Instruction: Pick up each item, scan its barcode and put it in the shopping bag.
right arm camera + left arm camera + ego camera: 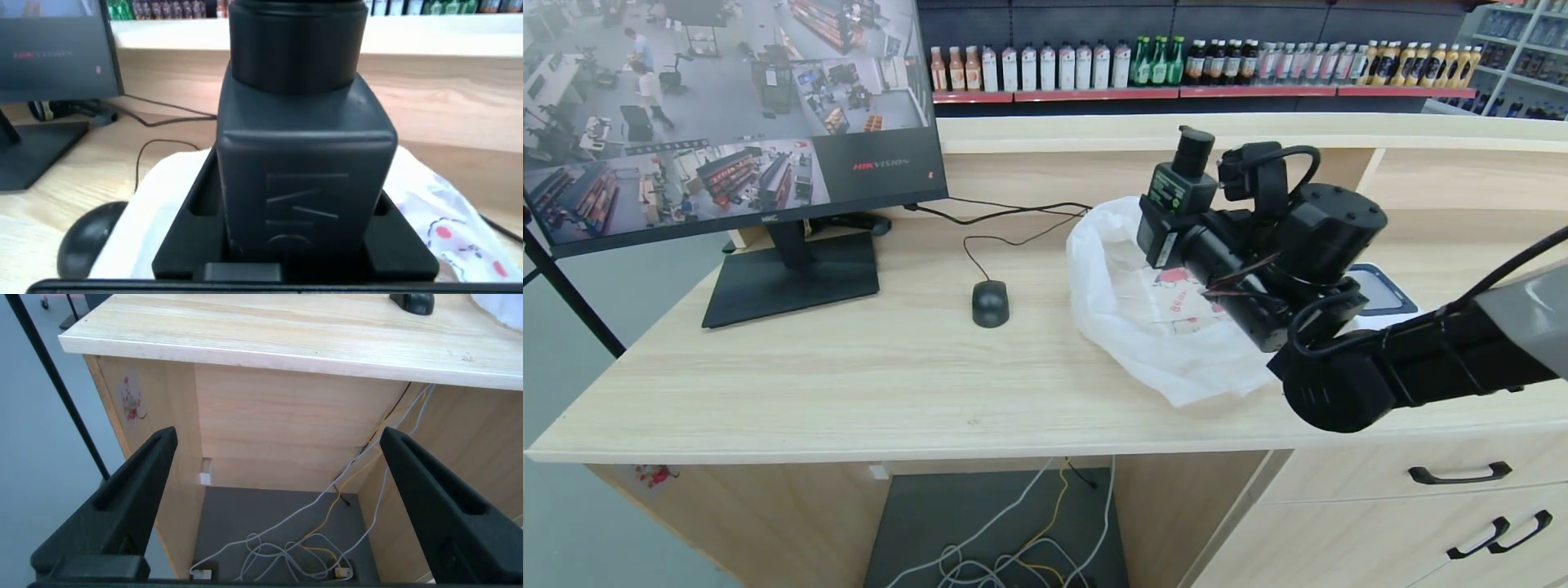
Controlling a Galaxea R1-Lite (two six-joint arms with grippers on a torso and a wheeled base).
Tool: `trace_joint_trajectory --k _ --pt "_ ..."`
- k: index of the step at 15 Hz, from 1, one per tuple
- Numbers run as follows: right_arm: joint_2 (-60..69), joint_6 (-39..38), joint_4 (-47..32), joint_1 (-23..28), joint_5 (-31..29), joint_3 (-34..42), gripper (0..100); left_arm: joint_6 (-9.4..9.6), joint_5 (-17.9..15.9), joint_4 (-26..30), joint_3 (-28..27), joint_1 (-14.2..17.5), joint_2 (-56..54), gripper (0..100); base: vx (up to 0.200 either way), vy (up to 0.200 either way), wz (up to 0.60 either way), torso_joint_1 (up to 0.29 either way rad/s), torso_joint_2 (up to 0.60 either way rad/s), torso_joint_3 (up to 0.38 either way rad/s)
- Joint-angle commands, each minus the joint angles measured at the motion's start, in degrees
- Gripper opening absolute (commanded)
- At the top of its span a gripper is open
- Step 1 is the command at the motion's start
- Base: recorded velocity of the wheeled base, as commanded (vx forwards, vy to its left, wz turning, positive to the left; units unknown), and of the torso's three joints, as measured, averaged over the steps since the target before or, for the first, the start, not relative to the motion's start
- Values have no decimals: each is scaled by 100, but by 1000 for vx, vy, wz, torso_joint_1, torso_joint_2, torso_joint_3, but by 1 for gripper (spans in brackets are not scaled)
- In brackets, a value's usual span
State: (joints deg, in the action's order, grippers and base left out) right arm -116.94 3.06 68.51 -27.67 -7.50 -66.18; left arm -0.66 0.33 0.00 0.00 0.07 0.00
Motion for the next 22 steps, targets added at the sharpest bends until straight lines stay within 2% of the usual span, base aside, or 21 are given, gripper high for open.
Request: trace_joint_trajectory --k 1,22 --pt "-417 10 40 -19 3 -44 0 -4 2 0 0 1 0 100 0 0 0 0 0 0" --pt "-1217 177 382 87 3 -70 0 -4 2 0 0 1 0 100 0 0 0 0 0 0"
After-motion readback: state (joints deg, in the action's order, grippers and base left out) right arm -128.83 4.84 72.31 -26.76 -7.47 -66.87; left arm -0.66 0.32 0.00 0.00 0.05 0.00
